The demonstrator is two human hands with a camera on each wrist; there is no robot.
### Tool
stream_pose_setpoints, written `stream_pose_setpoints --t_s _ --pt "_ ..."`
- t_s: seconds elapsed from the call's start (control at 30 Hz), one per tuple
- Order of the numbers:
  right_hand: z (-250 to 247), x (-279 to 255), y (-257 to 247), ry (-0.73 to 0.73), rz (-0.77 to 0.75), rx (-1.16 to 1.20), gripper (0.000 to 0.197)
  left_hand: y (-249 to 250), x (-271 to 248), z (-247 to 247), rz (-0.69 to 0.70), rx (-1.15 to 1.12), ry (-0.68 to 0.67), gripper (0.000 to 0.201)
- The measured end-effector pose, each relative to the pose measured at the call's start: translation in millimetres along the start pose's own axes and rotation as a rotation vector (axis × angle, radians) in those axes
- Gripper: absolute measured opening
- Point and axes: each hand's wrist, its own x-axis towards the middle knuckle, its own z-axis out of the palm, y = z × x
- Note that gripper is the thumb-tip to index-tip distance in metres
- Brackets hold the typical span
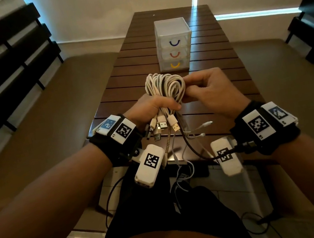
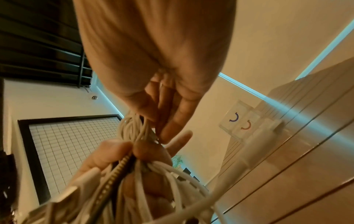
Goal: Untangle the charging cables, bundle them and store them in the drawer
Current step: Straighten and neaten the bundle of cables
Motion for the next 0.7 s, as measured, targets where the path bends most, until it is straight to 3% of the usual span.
stream_pose_setpoints --t_s 0.1,0.23,0.53,0.7 --pt "2 -3 -1 -0.037 0.061 0.101 0.023 -2 0 -1 0.02 -0.018 0.016 0.045" --pt "7 -4 1 0.022 0.05 0.054 0.013 -3 1 1 0.089 -0.014 -0.032 0.034" --pt "12 -3 -1 0.045 0.094 0.074 0.008 -6 1 -2 0.081 -0.072 -0.152 0.026" --pt "13 -2 -1 0.052 0.145 0.171 0.021 -7 3 -5 0.056 -0.128 -0.181 0.029"
